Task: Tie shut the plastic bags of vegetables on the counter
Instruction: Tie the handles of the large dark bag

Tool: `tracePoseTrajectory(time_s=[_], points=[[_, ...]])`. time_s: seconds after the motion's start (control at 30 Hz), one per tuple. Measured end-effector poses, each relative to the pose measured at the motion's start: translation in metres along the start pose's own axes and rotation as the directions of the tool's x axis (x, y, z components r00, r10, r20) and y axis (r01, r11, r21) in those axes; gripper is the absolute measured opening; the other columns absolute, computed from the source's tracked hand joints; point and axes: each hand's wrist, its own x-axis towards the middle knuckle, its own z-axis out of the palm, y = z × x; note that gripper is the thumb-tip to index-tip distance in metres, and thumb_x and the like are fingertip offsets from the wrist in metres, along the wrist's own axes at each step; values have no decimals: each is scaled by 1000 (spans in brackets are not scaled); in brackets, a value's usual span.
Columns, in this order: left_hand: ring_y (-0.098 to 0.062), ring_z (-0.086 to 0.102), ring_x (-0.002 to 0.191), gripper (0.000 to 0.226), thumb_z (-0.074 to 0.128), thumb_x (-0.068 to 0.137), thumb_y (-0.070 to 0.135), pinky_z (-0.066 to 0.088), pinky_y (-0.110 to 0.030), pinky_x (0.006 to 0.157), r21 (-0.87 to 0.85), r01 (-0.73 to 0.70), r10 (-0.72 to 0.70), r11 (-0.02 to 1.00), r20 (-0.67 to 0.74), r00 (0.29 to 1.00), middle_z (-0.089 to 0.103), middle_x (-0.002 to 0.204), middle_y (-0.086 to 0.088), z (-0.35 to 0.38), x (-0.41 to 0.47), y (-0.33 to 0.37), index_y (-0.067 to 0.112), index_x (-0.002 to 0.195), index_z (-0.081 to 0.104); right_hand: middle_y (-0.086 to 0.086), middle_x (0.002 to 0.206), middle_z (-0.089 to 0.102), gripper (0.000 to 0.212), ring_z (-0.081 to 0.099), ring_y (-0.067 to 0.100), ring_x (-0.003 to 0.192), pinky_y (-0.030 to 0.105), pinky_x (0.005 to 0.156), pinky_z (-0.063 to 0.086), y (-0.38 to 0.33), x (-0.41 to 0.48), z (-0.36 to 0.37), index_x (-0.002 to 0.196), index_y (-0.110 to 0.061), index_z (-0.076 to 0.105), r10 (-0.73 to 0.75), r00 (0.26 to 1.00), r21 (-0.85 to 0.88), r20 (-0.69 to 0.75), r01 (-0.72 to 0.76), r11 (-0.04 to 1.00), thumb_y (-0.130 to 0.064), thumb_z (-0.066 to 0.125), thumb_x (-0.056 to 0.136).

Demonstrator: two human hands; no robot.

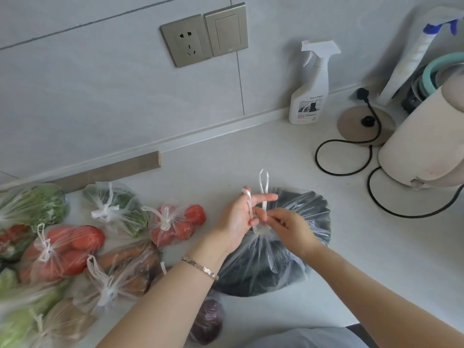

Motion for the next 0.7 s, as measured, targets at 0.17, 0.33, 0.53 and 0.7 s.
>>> tracePoseTrajectory(time_s=[0.17, 0.33, 0.53, 0.7], points=[[-15, 49, 64, 28, 37, 87, 1, 45, -23, 58, 202, -7, 115, 979, -525, 843, 53, 85, -11, 5, 4, 9, 13, 64, 50, -4, 51, 43, 32, 33, 7, 43, 22, 48, 30, 0, 9, 14, 61, -17, 56, 208, 977, 143, -52, -199, 969, -15, 47, 92], [-23, 46, 61, 28, 41, 81, 6, 44, -33, 68, 447, -1, 161, 895, -319, 934, 46, 57, -3, 17, 5, 22, 17, 57, 49, -2, 60, 38, 34, 38, 19, 66, 25, 62, 30, -6, 2, 22, 54, -12, 43, -62, 998, -197, 21, 65, 978, -4, 45, 87], [-19, 58, 66, 22, 40, 88, 1, 50, -31, 69, 321, -18, 62, 947, -129, 990, 57, 73, -5, 24, 13, 20, 11, 98, 56, -15, 48, 31, 53, 33, 2, 44, 14, 48, 25, -1, -7, 11, 43, -25, 31, 34, 997, 7, 74, -34, 999, -14, 57, 89], [-18, 55, 102, 37, 40, 96, 26, 42, -26, 86, 822, -110, 261, 559, -49, 964, 56, 113, -1, 4, 5, -15, 14, 131, 39, -4, 48, 31, 32, 26, 3, 39, 20, 44, 23, 3, 1, 10, 61, -7, 48, 189, 980, 218, 56, -197, 956, -18, 54, 90]])
